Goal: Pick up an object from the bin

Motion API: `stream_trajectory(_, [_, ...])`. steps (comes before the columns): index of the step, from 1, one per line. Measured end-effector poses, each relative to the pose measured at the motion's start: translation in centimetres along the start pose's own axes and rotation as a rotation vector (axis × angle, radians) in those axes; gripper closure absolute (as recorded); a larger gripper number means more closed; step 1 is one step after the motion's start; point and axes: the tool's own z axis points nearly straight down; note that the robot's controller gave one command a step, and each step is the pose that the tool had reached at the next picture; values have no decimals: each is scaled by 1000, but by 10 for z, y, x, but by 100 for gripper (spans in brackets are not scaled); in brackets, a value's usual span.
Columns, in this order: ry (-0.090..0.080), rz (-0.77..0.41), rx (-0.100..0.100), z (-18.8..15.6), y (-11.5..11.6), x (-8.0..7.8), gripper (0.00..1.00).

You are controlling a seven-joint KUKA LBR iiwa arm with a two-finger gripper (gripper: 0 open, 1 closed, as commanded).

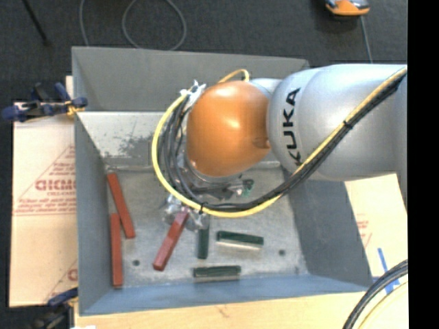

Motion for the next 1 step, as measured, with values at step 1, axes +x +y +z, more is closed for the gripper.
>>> stream_trajectory(1, [0,10,2,-74,-42,9,100])
